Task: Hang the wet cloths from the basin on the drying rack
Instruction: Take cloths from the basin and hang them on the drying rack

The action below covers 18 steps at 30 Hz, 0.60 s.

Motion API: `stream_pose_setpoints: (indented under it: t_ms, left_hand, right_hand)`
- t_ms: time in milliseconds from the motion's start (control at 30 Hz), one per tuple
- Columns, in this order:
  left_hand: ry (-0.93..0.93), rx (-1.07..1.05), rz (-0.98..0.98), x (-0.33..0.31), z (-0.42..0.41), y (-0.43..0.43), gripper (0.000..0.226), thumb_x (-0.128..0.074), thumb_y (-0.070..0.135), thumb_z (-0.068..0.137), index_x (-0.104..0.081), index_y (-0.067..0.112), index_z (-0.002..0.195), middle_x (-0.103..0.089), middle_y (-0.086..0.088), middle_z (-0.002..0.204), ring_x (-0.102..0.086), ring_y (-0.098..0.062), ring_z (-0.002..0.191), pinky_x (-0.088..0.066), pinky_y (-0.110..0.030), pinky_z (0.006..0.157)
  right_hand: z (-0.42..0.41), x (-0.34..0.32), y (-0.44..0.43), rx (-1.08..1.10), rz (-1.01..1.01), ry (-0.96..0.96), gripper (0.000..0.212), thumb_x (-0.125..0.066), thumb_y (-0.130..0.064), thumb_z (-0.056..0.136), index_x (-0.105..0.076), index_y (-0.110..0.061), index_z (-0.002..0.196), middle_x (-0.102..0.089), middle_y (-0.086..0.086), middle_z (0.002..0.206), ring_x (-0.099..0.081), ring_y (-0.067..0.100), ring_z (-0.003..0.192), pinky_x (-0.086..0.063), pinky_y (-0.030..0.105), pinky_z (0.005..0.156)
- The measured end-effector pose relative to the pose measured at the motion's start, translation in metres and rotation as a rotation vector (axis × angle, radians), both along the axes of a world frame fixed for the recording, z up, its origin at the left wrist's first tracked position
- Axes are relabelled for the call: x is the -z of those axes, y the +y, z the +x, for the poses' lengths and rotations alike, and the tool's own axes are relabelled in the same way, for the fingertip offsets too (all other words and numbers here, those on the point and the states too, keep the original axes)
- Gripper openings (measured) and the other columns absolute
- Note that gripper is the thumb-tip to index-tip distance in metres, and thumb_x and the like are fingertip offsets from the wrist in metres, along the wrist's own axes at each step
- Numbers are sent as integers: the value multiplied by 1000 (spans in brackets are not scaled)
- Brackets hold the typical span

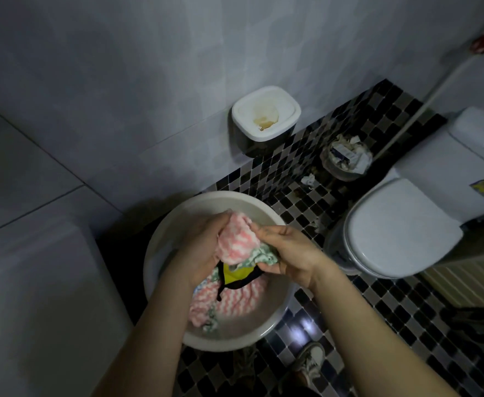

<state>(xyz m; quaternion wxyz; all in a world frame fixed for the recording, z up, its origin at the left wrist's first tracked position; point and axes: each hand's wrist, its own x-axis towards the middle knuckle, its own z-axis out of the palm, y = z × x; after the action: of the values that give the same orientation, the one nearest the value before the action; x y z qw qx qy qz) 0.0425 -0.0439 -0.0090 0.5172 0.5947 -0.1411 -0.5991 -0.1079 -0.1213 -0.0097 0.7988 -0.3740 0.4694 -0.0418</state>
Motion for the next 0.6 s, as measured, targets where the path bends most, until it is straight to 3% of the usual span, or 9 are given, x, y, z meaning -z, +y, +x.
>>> stream_pose_setpoints:
  t_ms: [67, 133, 267, 400, 500, 600]
  left_hand:
    - [-110, 90, 18, -1, -2, -4, 52, -52, 55, 89, -72, 9, 103, -74, -13, 103, -70, -25, 99, -53, -37, 90]
    - [-205, 178, -11, -16, -9, -7, 58, -58, 65, 80, -72, 12, 99, -75, -12, 97, -71, -25, 94, -55, -40, 87]
    - [-339, 232, -44, -26, -13, -12, 24, -68, 32, 86, -73, 9, 92, -75, -12, 88, -72, -27, 83, -55, -39, 81]
    - [-461, 200, -90, -34, -24, -12, 30, -67, 24, 87, -64, -3, 74, -63, -23, 67, -61, -27, 61, -48, -27, 63]
    - [-572, 210, -177, -43, -40, -17, 26, -62, 17, 89, -67, 0, 70, -58, -26, 57, -56, -25, 53, -50, -32, 60]
    - [-608, 209, -246, -54, -57, -25, 24, -54, 8, 89, -63, -1, 69, -49, -5, 45, -46, -12, 44, -43, -28, 51]
  right_hand:
    - [-4, -7, 1, 39, -102, 34, 18, -73, -25, 81, -75, -11, 93, -69, -2, 71, -64, 6, 60, -54, 19, 49]
    - [-11, -18, 4, 93, -213, 49, 14, -70, -21, 86, -74, -9, 92, -68, -1, 67, -61, 7, 54, -52, 18, 47]
    - [-26, -32, 7, 173, -410, 72, 21, -61, -21, 94, -69, -8, 80, -60, 3, 59, -51, 10, 47, -46, 20, 46]
    - [-48, -46, 12, 267, -553, 101, 36, -59, -26, 96, -63, 7, 83, -59, 13, 67, -52, 16, 53, -44, 26, 49]
    - [-67, -54, 16, 319, -753, 196, 35, -60, -31, 94, -65, -11, 66, -69, -5, 67, -60, 10, 58, -51, 32, 59]
    - [-88, -59, 22, 214, -1116, 541, 39, -59, -44, 92, -57, -24, 58, -62, -3, 79, -58, 15, 71, -48, 36, 65]
